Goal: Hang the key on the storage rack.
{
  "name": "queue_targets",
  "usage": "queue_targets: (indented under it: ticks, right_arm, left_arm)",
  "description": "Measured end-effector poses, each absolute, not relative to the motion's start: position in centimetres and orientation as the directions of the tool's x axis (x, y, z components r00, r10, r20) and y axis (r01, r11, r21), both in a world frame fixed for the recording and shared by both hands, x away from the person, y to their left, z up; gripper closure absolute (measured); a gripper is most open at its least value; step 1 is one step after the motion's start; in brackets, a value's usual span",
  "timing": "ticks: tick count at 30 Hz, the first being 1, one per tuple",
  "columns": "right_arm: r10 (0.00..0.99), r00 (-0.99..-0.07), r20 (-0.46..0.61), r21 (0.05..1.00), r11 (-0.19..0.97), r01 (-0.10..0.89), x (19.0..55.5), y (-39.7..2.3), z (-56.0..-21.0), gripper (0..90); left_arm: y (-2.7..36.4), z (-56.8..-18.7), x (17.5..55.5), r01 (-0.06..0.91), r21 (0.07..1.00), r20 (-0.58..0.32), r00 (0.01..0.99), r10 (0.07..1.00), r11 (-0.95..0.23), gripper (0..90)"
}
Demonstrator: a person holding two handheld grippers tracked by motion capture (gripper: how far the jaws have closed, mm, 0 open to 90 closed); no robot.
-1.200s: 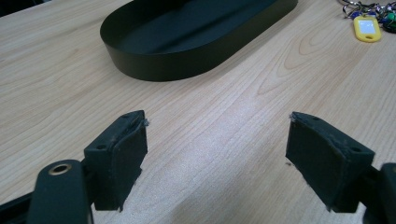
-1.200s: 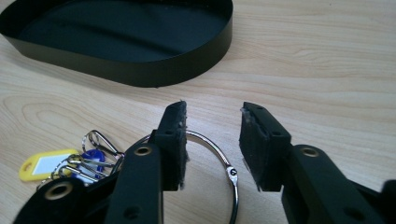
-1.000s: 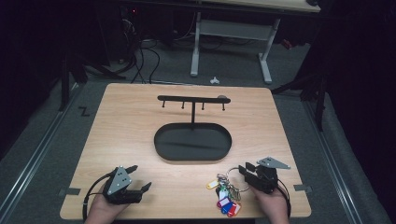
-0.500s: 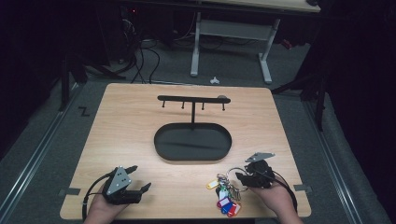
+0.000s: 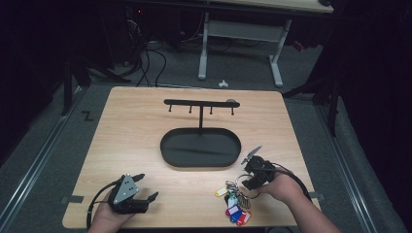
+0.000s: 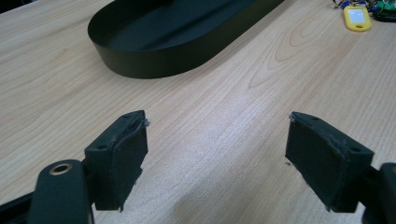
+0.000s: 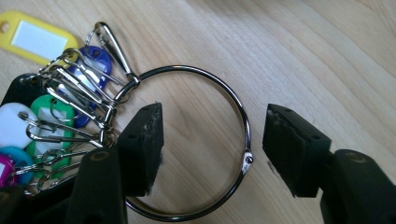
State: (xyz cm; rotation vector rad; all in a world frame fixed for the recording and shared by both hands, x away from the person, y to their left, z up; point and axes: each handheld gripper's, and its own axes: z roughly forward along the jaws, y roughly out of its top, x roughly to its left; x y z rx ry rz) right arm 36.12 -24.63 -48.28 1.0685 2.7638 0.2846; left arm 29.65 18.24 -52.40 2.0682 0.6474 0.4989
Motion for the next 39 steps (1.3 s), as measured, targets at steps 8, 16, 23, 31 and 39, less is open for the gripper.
queue_targets:
  ticks: [8,16,23,31,39]
  right_arm:
    - [0.582,-0.807,-0.102,0.115,0.812,0.572,37.5,-22.9,-48.4,39.1]
    - [0.501,-0.86,-0.095,0.039,0.865,0.5,38.9,-21.7,-48.2,48.2]
    - [0.505,-0.862,-0.045,0.02,0.863,0.505,39.6,-21.4,-48.9,58.2]
    - [0.526,-0.85,-0.009,0.035,0.85,0.526,39.1,-21.8,-48.8,84.0]
    - [0.623,-0.781,-0.056,0.01,0.782,0.623,38.2,-23.9,-48.7,86.4]
  left_arm:
    - [18.2,-52.4,29.6,0.258,0.842,0.105,0.783,0.614,-0.473,21.5]
    - [18.2,-52.4,29.7,0.258,0.841,0.105,0.785,0.611,-0.476,21.5]
    - [18.3,-52.4,29.7,0.258,0.842,0.106,0.782,0.615,-0.474,21.5]
    - [18.2,-52.4,29.6,0.257,0.84,0.108,0.784,0.611,-0.478,21.5]
    - [18.1,-52.5,29.6,0.257,0.838,0.107,0.787,0.608,-0.481,21.5]
